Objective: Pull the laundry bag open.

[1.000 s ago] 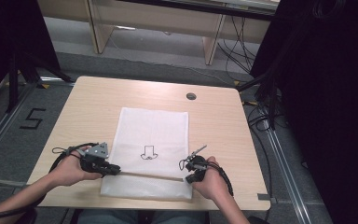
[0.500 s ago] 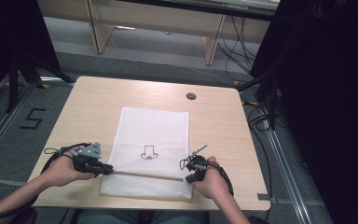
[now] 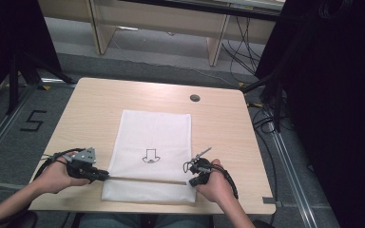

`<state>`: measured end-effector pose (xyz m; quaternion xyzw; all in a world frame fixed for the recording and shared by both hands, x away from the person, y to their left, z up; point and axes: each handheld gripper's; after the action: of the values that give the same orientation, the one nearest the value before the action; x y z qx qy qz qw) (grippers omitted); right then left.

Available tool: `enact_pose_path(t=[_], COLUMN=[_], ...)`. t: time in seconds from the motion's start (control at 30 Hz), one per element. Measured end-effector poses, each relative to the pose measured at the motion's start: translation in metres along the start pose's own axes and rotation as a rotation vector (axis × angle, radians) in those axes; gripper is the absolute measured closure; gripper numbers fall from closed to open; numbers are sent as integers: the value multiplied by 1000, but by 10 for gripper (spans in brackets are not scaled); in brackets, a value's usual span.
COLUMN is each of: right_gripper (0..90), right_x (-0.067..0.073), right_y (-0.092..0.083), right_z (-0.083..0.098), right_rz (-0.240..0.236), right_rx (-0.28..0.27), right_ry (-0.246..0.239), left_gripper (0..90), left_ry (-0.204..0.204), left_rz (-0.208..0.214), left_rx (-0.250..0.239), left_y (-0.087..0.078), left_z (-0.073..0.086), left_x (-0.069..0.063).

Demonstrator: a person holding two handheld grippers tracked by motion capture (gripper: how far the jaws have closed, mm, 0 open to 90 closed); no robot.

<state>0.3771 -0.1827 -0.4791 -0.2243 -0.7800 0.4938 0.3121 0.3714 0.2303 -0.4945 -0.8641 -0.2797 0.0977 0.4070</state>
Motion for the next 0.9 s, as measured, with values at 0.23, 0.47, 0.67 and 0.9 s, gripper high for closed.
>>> enact_pose_path(t=[0.23,0.47,0.67,0.9], right_gripper=[900,900,900,817], right_x=[-1,0,4,1], right_y=[0,0,0,-1], right_z=[0,1,0,2], right_rz=[-6,-1,19,-11], right_rx=[3,-4,6,-31], right_ry=[8,11,5,29], left_gripper=[833,829,641,461], left_ry=[-41,-59,-77,-241], left_rz=[27,33,-11,-89], left_rx=[-19,-17,-103,-283], left_y=[-3,-1,-10,-28], left_z=[6,9,11,7], left_x=[4,2,9,20])
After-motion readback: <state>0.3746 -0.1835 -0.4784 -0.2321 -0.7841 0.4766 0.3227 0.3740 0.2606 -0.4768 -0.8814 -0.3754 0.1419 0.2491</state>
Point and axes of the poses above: each handheld gripper's, and its own axes: y roughly forward along the jaws, z roughly out of its underside, x roughly to its left, and after that the axes turned 11 degrees about -z, right-handed
